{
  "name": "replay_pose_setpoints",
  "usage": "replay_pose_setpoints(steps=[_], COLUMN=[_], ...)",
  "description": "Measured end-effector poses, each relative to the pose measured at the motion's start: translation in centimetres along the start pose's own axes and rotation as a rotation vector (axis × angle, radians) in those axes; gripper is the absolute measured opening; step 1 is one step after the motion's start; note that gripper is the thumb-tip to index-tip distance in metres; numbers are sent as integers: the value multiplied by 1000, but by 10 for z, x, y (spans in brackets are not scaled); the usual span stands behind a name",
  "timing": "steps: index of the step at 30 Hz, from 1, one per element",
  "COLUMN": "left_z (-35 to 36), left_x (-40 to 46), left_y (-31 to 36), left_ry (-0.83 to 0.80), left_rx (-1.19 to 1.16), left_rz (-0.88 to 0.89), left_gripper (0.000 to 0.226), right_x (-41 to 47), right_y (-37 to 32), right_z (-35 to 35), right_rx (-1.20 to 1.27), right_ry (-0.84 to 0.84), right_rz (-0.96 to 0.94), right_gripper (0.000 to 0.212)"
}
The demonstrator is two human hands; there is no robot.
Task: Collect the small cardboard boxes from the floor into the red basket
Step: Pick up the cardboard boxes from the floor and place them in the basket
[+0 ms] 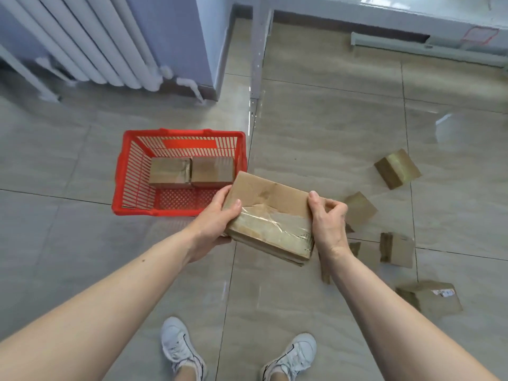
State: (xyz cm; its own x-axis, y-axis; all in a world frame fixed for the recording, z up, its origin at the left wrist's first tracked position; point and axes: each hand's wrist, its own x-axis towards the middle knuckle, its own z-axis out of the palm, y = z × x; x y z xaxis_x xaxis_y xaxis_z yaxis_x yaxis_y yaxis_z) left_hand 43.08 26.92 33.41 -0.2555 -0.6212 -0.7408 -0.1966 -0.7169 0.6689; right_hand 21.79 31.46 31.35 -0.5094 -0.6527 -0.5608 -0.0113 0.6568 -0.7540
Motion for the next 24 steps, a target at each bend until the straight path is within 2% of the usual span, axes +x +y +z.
replay_pose_setpoints(steps=[4,8,11,13,16,18,24], left_z=[-85,-153,-186,-202,-221,-231,-257], left_x=[-13,-16,-13,-8,4,15,48], left_y=[-9,-17,-25,-30,-35,-36,-24], left_ry=[69,140,175,197,237,254,258], left_rx=[-17,-38,-79,-109,-166,-197,-249], left_rz=[20,26,40,46,53,53,23], left_gripper=[43,48,46,44,44,45,50], right_x=[-29,-53,-64,-65,-60,-54,-20], right_y=[-8,-14,-18,-21,-26,-31,-49], right_z=[86,158,198,218,239,251,279], right_rx=[-45,-94,-102,-115,-169,-215,-299], right_ry=[-20,-86,-151,-176,-202,-211,-205], right_rz=[-8,-37,-43,-2,27,0,-48], right_gripper=[48,53,68,66,43,37,44])
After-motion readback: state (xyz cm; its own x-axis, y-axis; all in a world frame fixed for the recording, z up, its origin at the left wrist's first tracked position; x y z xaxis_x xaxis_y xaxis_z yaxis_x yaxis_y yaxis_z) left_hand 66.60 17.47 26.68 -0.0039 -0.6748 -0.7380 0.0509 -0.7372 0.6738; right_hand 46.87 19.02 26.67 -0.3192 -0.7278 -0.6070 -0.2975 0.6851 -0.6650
